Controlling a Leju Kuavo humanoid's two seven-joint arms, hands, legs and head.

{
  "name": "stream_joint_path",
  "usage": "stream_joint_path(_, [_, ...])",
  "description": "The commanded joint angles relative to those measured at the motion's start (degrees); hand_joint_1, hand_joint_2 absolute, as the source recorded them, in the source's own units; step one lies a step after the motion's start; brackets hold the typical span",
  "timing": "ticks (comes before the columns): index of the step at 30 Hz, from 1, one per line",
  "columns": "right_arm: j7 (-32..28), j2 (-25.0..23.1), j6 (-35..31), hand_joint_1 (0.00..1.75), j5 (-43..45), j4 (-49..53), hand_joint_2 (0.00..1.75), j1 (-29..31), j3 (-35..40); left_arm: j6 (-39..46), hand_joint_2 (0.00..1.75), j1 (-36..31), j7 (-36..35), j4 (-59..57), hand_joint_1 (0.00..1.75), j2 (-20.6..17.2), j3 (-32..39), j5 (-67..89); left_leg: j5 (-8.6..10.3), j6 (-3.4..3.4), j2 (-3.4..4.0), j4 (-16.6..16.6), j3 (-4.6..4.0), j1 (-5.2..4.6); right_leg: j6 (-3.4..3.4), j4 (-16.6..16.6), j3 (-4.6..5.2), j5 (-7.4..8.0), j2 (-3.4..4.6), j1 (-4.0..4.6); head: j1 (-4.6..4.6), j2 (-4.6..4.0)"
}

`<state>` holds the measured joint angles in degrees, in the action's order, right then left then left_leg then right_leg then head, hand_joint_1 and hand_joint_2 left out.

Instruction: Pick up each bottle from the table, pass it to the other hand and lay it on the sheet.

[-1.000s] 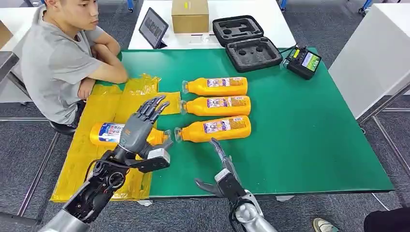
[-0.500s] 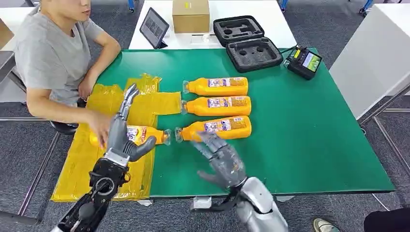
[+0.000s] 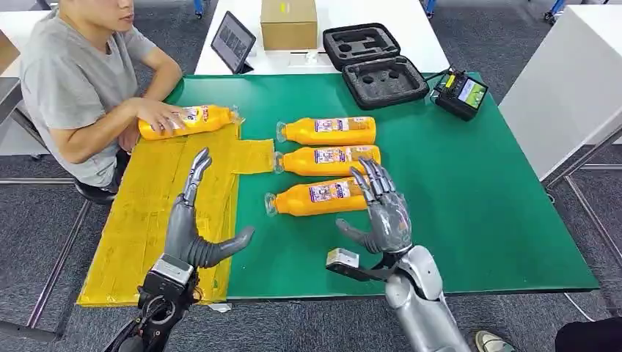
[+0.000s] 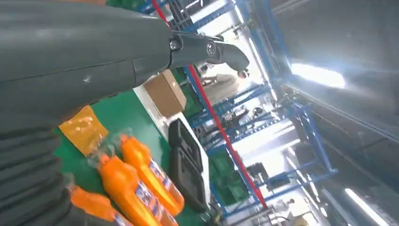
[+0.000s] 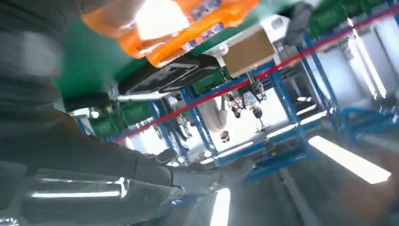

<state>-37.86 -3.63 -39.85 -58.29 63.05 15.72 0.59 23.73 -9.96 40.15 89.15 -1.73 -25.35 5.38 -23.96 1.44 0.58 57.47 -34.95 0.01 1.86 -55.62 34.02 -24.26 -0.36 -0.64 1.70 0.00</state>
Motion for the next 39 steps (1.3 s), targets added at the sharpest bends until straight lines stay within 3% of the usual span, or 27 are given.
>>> stream_joint_path(1, [4.8, 3.8, 1.6, 0.00, -0.2, -23.8, 1.75, 13.7, 2.1, -1.8, 1.75, -2.3, -0.2, -3.3, 0.00, 2.3, -1.4, -0.9, 0.00, -0.05, 0.00, 0.0, 0.20, 0.03, -0.04, 0.1, -0.22, 0.04, 0.08, 0.02, 0.00, 0.00])
stream_joint_path(4, [7.7, 5.5, 4.8, 0.00, -1.3, -34.5, 1.75, 20.4, 4.3, -3.4, 1.75, -3.5, -0.2, -4.5, 0.00, 2.6, -2.9, -1.7, 0.10, 0.08, -0.05, 0.0, 0.08, 0.01, -0.01, 0.0, -0.12, 0.02, -0.02, 0.00, -0.04, 0.00])
stream_joint_path(13, [9.3, 5.9, 10.7, 0.00, -3.6, -43.3, 1.75, 29.6, 7.6, -4.7, 1.75, -6.0, -0.2, -7.6, 0.00, 4.2, -3.7, -3.1, 0.04, 0.04, -0.08, 0.1, 0.13, 0.00, 0.05, 0.0, -0.18, 0.03, -0.02, 0.00, -0.02, 0.00])
stream_joint_path(39, [8.7, 2.8, 15.7, 0.00, -5.4, -47.0, 1.75, 29.0, 12.0, -5.1, 1.75, -8.3, -0.2, -8.8, 0.00, 5.4, -3.9, -3.1, 0.11, 0.06, -0.13, 0.0, 0.04, 0.02, 0.07, 0.0, -0.11, 0.07, -0.13, 0.02, 0.00, 0.00])
